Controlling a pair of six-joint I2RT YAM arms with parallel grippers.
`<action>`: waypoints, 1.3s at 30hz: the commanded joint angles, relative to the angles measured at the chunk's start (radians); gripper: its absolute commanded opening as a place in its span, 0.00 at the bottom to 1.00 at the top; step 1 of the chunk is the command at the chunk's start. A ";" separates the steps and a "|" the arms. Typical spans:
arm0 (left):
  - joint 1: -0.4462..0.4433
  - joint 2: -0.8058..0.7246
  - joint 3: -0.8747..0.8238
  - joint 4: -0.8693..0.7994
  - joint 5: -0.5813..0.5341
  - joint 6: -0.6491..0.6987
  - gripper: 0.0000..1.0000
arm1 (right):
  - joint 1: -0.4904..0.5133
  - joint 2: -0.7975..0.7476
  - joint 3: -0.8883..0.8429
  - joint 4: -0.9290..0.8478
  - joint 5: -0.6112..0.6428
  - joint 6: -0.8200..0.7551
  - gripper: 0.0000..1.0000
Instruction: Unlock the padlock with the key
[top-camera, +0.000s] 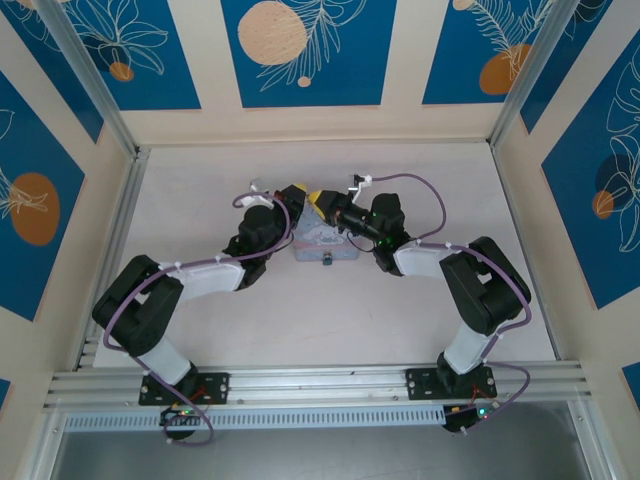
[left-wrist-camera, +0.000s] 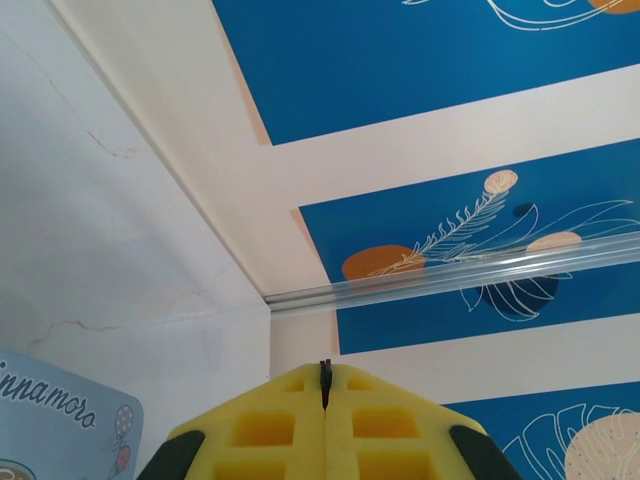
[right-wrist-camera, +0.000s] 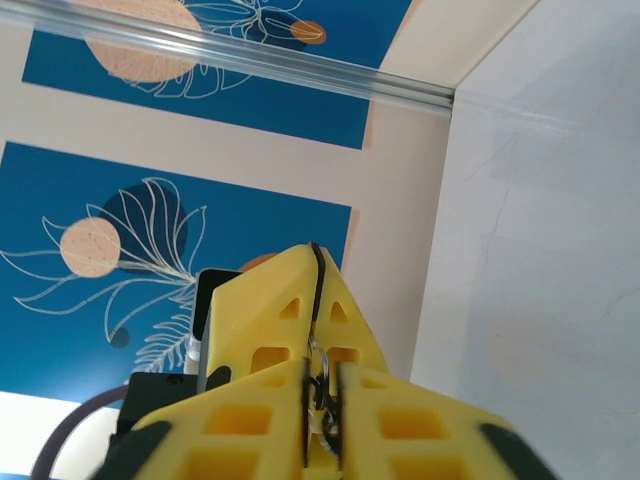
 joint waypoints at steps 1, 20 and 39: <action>-0.019 0.007 0.012 0.035 0.022 -0.004 0.00 | -0.001 0.005 0.014 0.011 0.001 -0.005 0.23; -0.023 0.004 0.016 0.026 0.022 -0.001 0.00 | -0.049 -0.036 0.022 -0.060 0.011 -0.029 0.38; -0.030 0.010 0.015 0.026 0.016 0.000 0.00 | -0.009 -0.008 0.043 -0.062 0.008 -0.034 0.35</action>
